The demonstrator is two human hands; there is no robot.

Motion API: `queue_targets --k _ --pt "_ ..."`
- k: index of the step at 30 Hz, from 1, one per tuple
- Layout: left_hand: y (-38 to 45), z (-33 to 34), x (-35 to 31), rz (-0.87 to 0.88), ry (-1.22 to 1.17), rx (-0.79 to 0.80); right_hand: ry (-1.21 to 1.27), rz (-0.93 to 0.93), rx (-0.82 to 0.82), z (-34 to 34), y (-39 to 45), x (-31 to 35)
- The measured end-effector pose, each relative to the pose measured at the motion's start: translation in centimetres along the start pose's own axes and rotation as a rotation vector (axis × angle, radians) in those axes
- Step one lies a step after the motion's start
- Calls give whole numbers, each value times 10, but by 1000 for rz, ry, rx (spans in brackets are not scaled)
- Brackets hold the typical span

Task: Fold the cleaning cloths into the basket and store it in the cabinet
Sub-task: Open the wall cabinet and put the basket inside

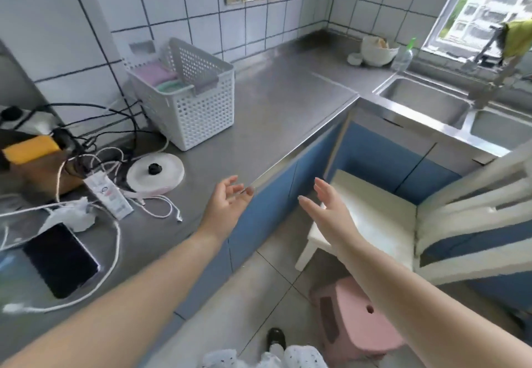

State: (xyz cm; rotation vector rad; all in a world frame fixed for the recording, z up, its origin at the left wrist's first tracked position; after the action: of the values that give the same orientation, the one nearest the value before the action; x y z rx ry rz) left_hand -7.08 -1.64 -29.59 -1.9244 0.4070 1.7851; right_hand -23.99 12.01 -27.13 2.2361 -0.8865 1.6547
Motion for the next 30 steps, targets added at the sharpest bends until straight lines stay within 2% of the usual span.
queue_targets --k 8,13,22,26,30 --pt "63 -72 -13 14 -20 -225 -7 -96 180 59 108 50" --pt "119 -94 -24 5 -21 -319 -27 -128 273 81 192 73" --pt "211 -137 -33 -22 -109 -632 2 -132 471 124 343 112" --pt "241 -149 -41 63 -174 -646 71 -65 553 145 389 123" --pt "257 -164 -33 10 -239 -746 117 -107 701 168 414 141"
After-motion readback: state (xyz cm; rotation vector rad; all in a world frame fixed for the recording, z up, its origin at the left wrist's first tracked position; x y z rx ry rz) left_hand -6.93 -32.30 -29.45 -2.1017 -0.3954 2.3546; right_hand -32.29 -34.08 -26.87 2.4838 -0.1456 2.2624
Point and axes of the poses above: each hand's wrist, its own y-axis towards the middle knuckle, its own z-axis out of the palm, x = y × z, the point moved 9 cm from there along y, towards the middle knuckle, and after that the axes turned 4 degrees about x, right-handed, at the moved point
